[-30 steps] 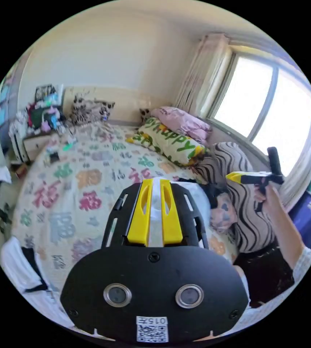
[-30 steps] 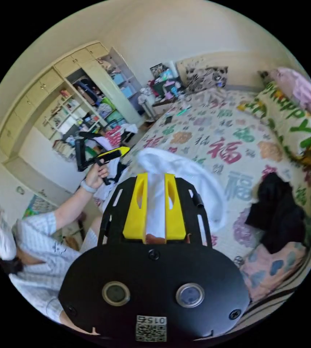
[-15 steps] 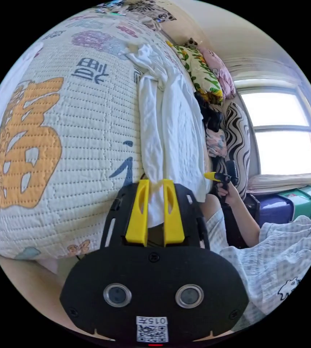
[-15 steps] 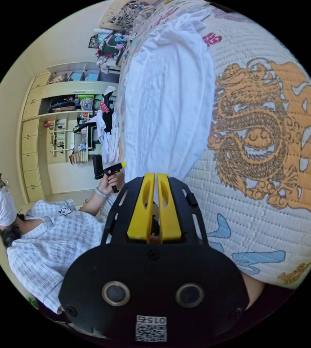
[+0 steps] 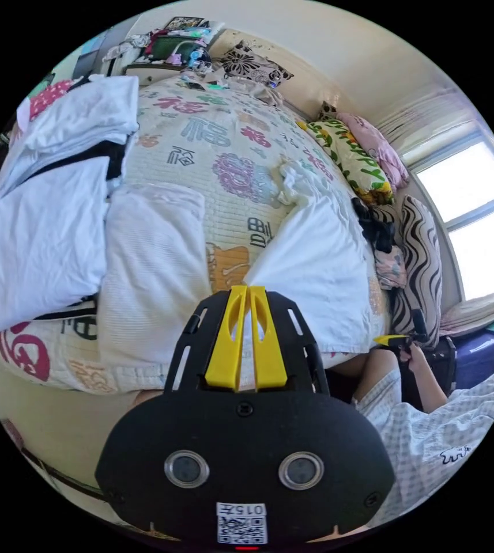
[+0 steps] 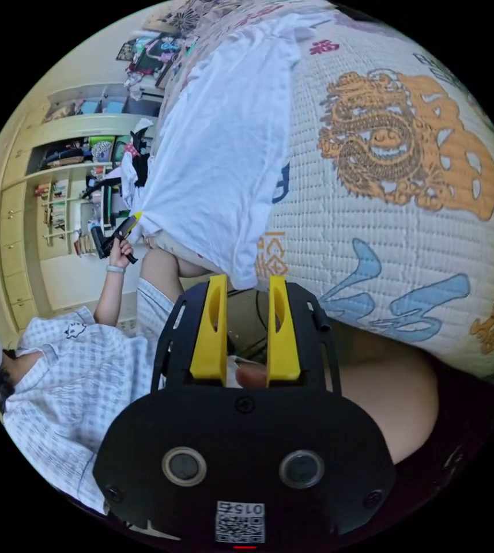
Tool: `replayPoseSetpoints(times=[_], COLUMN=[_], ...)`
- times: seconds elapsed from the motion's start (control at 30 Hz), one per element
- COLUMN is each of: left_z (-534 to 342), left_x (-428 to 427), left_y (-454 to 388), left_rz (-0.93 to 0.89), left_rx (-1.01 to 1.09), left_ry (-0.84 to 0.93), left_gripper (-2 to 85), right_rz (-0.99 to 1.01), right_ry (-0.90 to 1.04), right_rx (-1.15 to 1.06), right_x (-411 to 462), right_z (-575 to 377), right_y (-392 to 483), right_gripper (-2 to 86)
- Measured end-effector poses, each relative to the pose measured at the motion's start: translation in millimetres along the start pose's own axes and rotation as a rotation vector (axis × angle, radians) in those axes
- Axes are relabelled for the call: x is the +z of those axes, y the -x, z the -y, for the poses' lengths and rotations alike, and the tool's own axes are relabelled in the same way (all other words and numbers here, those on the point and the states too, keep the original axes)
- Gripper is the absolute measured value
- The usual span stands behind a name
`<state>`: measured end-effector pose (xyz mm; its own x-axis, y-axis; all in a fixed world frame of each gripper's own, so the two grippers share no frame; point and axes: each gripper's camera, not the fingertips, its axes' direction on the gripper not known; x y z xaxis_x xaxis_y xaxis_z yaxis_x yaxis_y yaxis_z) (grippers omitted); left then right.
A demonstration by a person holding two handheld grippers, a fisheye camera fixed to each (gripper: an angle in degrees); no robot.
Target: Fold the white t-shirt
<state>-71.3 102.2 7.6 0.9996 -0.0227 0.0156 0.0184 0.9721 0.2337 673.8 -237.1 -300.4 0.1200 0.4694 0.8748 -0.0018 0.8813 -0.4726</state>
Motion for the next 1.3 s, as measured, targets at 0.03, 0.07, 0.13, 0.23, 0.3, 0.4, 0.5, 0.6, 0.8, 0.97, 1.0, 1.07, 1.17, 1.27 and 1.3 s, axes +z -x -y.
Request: replayPoseSetpoints(times=[0.03, 0.07, 0.13, 0.23, 0.3, 0.4, 0.5, 0.6, 0.8, 0.97, 1.0, 1.07, 1.17, 1.27, 1.3], left_z=[0, 0, -2, -3, -4, -4, 4, 15, 17, 15, 18, 26, 51, 107, 138], left_x=[-13, -18, -33, -43, -53, -65, -61, -60, -61, -71, -73, -77, -80, -86, -90], left_y=[8, 13, 31, 37, 43, 59, 66, 68, 93, 118, 122, 123, 119, 111, 102], left_rz=[0.004, -0.005, -0.051, 0.016, 0.042, -0.033, -0.087, -0.13, -0.15, -0.232, -0.255, -0.288, -0.338, -0.455, -0.497], left_rx=[-0.01, -0.018, -0.039, -0.014, -0.012, -0.032, -0.026, 0.0, -0.031, -0.09, -0.097, -0.094, -0.066, -0.065, -0.057], left_ry=[-0.018, -0.024, -0.041, -0.023, -0.037, -0.058, -0.034, -0.032, -0.005, -0.04, -0.053, -0.076, -0.11, -0.18, -0.198], left_gripper=[-0.8, -0.8, -0.8, -0.8, -0.8, -0.8, -0.8, -0.8, -0.8, -0.8, -0.8, -0.8, -0.8, -0.9, -0.9], right_rz=[0.017, 0.045, 0.079, 0.123, 0.031, 0.046, 0.066, 0.051, -0.12, -0.004, 0.063, 0.124, 0.136, 0.158, 0.134], right_ry=[-0.015, -0.038, -0.045, 0.0, 0.033, 0.027, 0.085, 0.094, 0.129, 0.037, -0.034, -0.128, -0.237, -0.329, -0.36], right_rx=[0.007, 0.016, 0.014, -0.018, -0.016, -0.024, -0.027, -0.027, -0.049, -0.027, -0.017, -0.02, -0.067, -0.134, -0.17], right_x=[0, 0, 5, 21, 32, 37, 45, 43, 47, 23, 7, -22, -71, -125, -150], right_z=[-2, -3, -1, 8, 15, 21, 29, 35, 41, 31, 24, 17, 16, 39, 54], right_y=[-3, -8, -12, -9, -7, -6, -9, -7, 9, 4, 1, 1, 9, 23, 34], right_gripper=[10.8, 10.8, 10.8, 10.6, 9.8, 7.3, 2.7, 3.2, 0.7, -0.3, -0.3, -0.4, -0.4, -0.4, -0.4])
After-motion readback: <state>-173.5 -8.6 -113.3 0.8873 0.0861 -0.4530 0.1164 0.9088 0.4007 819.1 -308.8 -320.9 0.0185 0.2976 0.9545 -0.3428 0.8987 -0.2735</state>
